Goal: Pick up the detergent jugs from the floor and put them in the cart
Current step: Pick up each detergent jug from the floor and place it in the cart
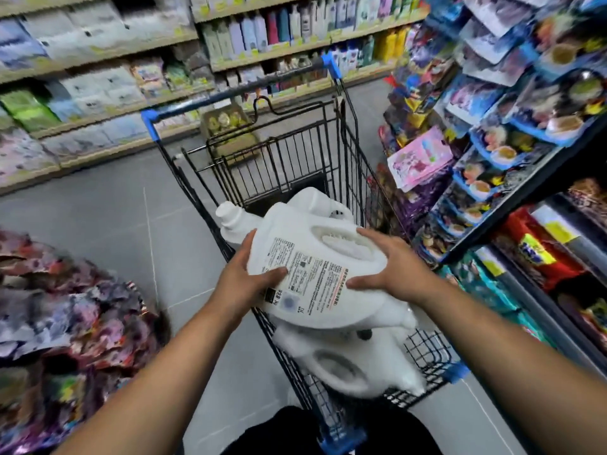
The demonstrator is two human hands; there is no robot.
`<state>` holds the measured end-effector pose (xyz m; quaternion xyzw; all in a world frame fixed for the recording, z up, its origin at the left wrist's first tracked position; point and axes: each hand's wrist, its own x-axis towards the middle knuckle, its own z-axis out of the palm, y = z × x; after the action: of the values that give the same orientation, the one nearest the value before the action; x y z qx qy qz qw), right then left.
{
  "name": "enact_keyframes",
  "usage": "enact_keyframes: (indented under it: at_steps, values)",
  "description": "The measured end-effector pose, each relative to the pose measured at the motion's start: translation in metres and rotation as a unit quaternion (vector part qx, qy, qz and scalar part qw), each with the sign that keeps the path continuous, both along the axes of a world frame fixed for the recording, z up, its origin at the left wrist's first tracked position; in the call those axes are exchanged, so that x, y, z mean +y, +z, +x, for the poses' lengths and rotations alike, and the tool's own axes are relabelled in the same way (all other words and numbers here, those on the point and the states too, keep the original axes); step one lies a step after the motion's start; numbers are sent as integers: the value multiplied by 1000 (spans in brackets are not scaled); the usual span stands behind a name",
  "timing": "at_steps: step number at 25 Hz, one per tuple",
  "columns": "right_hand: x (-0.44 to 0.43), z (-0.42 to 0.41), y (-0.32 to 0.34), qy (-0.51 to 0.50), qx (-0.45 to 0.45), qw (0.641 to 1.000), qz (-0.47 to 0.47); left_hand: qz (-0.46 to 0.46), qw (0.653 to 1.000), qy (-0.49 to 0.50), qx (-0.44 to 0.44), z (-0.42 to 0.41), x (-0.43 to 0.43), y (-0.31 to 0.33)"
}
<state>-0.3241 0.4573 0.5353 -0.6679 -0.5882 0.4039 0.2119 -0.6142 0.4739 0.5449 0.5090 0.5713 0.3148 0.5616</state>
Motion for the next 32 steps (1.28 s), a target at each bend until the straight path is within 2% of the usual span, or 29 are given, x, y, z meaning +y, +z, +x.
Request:
enact_keyframes:
  at_steps: [5,10,16,20,25,32]
  values:
    - [17,4,-30,13,-29,999,-30,-4,997,-13,76,2,14,-35]
    - [13,11,-50,17,-37,997,-65,59,977,-49,197,9,23,-48]
    - [15,6,-58,-20,-29,999,-18,75,952,-71,289,35,54,-51]
    - [12,2,-58,-88,34,996,5,78,952,-97,279,41,54,-51]
    - [-19,11,-42,-146,-2,989,14,134,944,-132,270,54,53,-43]
    - [-88,20,1,-234,-4,969,80,188,937,-224,190,100,25,-12]
